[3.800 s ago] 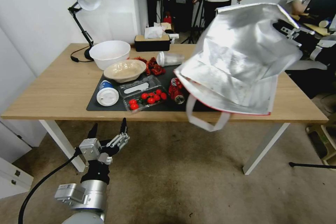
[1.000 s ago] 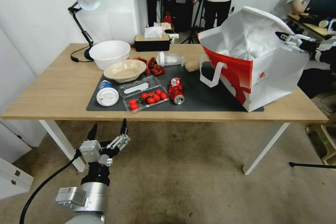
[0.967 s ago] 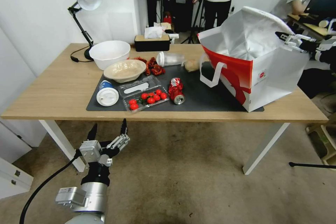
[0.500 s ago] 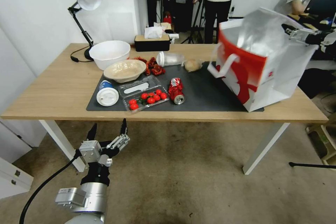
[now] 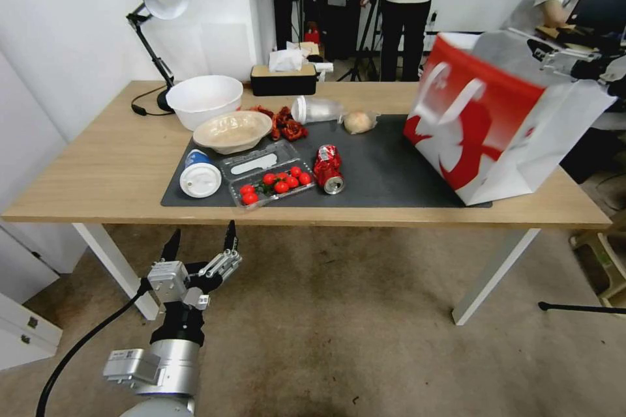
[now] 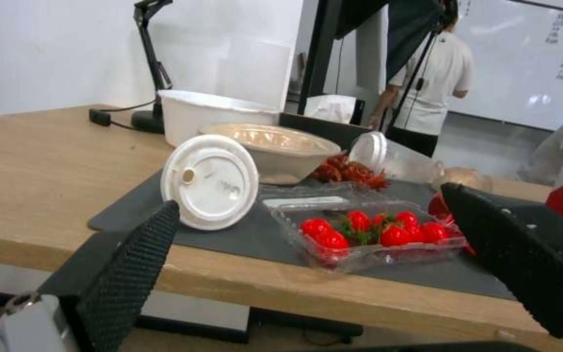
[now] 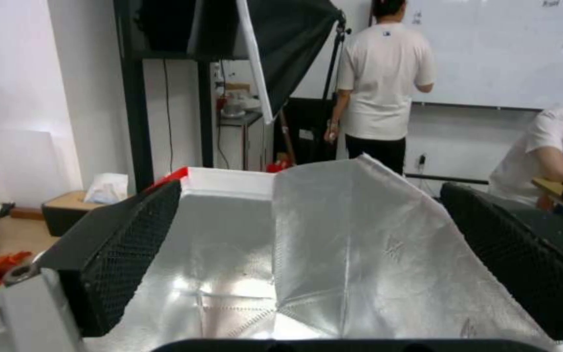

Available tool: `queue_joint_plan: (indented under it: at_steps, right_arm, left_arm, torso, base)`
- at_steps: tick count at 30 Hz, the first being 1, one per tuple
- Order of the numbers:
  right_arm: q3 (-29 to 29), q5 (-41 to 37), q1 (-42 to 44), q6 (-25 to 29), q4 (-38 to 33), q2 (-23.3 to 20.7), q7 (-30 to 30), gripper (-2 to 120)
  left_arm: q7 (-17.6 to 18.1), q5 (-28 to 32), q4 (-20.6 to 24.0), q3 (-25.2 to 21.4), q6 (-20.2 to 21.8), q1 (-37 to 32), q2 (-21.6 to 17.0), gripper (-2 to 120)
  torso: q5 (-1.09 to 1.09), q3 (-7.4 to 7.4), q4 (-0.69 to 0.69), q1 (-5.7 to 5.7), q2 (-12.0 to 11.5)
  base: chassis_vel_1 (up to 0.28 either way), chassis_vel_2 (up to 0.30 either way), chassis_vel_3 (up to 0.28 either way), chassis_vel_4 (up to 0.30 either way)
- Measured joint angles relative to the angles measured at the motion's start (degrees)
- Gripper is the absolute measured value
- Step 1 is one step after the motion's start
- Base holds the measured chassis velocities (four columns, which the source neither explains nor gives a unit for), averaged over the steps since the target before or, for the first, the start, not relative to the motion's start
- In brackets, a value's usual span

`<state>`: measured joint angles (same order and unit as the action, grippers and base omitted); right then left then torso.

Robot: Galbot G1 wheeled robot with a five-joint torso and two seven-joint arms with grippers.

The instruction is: Pick up the food delivery bag from the floor and place it on the table.

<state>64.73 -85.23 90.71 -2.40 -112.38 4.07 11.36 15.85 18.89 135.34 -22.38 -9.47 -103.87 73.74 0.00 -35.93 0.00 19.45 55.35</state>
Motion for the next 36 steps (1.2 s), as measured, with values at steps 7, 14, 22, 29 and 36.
queue_joint_plan:
  at_steps: [7,14,22,29,36]
  right_arm:
    - [-0.09,0.05,0.0,0.12,-0.66,0.33,-0.26,100]
    - [-0.13,-0.02,-0.01,0.12,-1.3,0.31,-0.46,100]
    - [-0.16,-0.18,-0.18,0.15,-4.09,1.92,0.01,100]
    - [-0.56,0.52,-0.88,0.33,-10.1,5.87,2.49,100]
    - [-1.67,2.31,-0.57,0.34,-18.65,10.31,5.46,100]
  left_arm:
    - [0.11,0.05,0.38,-0.16,0.04,-0.02,-0.07,100]
    - [0.25,0.04,0.65,-0.21,0.05,-0.19,-0.07,100]
    - [0.27,0.04,1.17,-0.23,0.23,-0.17,-0.09,100]
    - [0.3,-0.31,1.5,-0.27,0.25,-0.28,0.01,100]
    - [0.3,-0.85,1.81,-0.24,0.25,-0.33,0.2,100]
  torso:
    - [0.0,0.0,0.0,0.0,0.0]
    - [0.0,0.0,0.0,0.0,0.0]
    - [0.0,0.0,0.0,0.0,0.0]
    - [0.0,0.0,0.0,0.0,0.0]
    - [-0.02,0.0,0.0,0.0,0.0]
  base:
    - [0.0,0.0,0.0,0.0]
    - [0.0,0.0,0.0,0.0]
    - [0.0,0.0,0.0,0.0]
    - [0.0,0.0,0.0,0.0]
    - [0.0,0.0,0.0,0.0]
